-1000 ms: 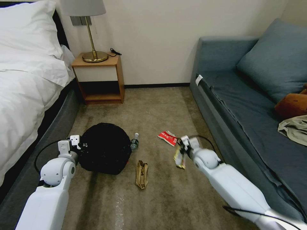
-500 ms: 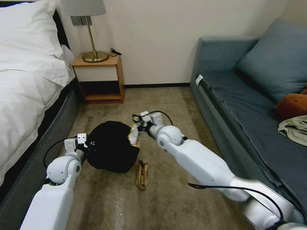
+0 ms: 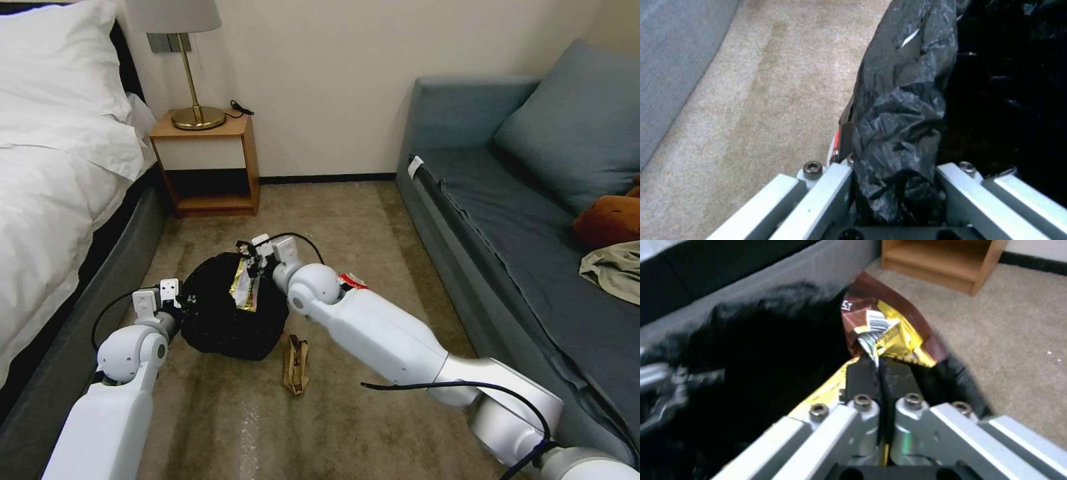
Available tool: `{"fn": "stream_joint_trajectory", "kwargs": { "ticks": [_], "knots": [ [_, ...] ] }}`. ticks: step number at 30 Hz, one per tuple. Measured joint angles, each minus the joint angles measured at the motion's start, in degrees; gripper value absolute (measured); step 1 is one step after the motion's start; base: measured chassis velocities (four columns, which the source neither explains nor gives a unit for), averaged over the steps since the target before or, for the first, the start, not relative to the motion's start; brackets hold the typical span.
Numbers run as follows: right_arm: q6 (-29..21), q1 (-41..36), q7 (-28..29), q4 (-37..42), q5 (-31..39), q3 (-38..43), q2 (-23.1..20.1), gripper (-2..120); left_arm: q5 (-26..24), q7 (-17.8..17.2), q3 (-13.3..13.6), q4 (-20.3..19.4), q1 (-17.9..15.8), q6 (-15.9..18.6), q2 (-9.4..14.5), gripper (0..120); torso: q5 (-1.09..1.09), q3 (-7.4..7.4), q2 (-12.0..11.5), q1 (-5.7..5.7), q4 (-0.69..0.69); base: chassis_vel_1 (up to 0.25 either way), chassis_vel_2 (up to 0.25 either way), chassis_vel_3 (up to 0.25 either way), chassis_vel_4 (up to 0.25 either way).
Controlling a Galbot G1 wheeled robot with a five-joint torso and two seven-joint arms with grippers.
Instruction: Pick up the trash bin, then pick up the garbage on the floor and place it into the trash bin.
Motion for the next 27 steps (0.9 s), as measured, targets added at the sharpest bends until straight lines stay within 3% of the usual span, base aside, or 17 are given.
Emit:
{"fn": "stream_joint_trajectory", "kwargs": {
  "ticks": [1, 3, 6, 9, 16, 22, 27],
  "knots": [
    [0.0, 0.0, 0.0, 0.0, 0.0, 0.0, 0.0, 5, 0.0, 0.0, 0.0, 0.0, 0.0, 0.0, 0.0, 2, 0.0, 0.0, 0.0, 0.0, 0.0, 0.0, 0.0, 0.0, 0.0],
    [-0.03, -0.9, 0.46, 0.26, -0.42, -0.52, 0.0, 19, -0.03, 0.0, -0.04, 0.24, -0.2, -0.11, 0.0, 2, 0.01, 0.0, 0.0, 0.0, -0.01, 0.0, 0.0, 0.0, 0.0],
    [-0.06, -1.08, 0.54, 0.39, -0.46, -0.58, -0.04, 23, -0.04, 0.0, -0.06, 0.3, -0.24, -0.13, -0.03, 2, 0.01, 0.0, 0.0, 0.0, 0.0, 0.0, 0.0, 0.0, 0.0],
    [-0.52, -1.24, 0.58, 1.16, -0.46, -0.68, -0.3, 39, -0.05, 0.0, -0.13, 0.65, -0.26, -0.21, -0.12, 2, 0.01, 0.0, 0.0, 0.0, -0.01, 0.0, 0.0, 0.0, 0.0],
    [-1.12, -1.3, 0.59, 1.63, -0.35, -0.58, -0.25, 59, 0.04, -0.01, -0.72, 0.97, -0.24, -0.37, -0.08, 2, 0.01, 0.0, 0.0, 0.0, 0.0, 0.0, 0.0, 0.0, 0.0],
    [-1.85, -1.94, 1.01, 2.44, -0.28, -0.61, -0.37, 88, 0.07, -0.05, -2.62, 1.33, 0.02, -0.61, 0.09, 2, 0.01, 0.0, 0.0, 0.0, 0.0, 0.0, 0.0, 0.0, 0.0],
    [-2.38, -1.74, 1.7, 2.59, 0.29, 0.69, -0.53, 98, 0.21, -0.35, -4.3, 1.96, -0.05, -0.82, 0.12, 2, 0.01, 0.0, 0.0, 0.0, 0.0, 0.0, 0.0, 0.0, 0.0]
  ]
}}
